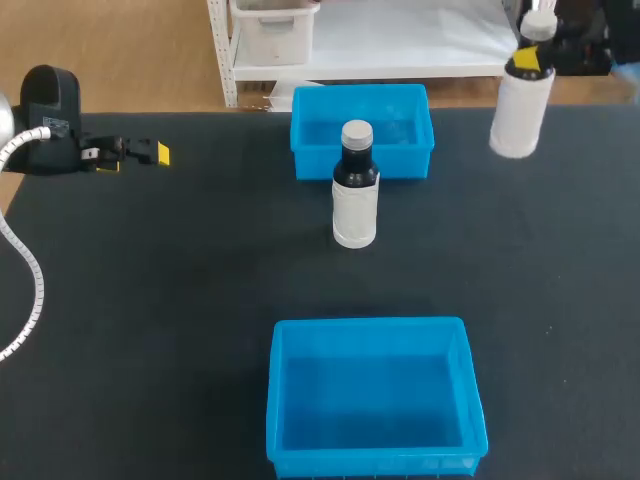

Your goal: Pick up the bottle, and place it in the far bin if it is heavy, or in the near bin if it is light.

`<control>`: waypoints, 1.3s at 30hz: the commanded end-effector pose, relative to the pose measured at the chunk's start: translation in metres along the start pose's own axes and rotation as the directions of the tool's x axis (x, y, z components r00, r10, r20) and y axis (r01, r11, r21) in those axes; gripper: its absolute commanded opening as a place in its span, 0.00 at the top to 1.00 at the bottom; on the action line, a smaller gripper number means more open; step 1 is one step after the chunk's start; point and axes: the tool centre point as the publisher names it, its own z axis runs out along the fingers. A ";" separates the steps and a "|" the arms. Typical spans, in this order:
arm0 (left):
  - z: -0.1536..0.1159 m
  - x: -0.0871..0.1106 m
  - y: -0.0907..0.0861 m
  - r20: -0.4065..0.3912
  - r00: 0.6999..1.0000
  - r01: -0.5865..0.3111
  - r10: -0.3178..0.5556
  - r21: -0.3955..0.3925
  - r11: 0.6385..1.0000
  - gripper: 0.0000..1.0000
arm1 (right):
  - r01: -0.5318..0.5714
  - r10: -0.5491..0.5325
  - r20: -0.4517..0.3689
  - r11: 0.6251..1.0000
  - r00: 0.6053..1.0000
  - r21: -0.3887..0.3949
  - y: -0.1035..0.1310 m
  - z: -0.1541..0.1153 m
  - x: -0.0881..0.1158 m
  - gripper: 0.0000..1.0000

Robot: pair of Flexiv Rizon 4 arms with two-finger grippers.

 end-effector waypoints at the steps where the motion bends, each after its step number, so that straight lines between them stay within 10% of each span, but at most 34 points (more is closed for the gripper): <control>1: 0.000 0.000 0.000 0.000 1.000 0.000 0.000 0.000 1.000 0.00 | 0.013 -0.013 0.003 0.999 1.000 -0.043 -0.021 0.022 -0.020 1.00; 21: 0.000 0.000 0.000 0.000 1.000 0.000 0.000 0.000 1.000 0.00 | 0.132 -0.115 0.071 0.942 0.991 -0.308 -0.026 0.132 -0.087 1.00; 39: 0.000 0.000 0.000 0.000 1.000 0.000 0.000 0.000 1.000 0.00 | 0.159 -0.146 0.064 0.851 0.987 -0.501 -0.004 0.197 -0.083 1.00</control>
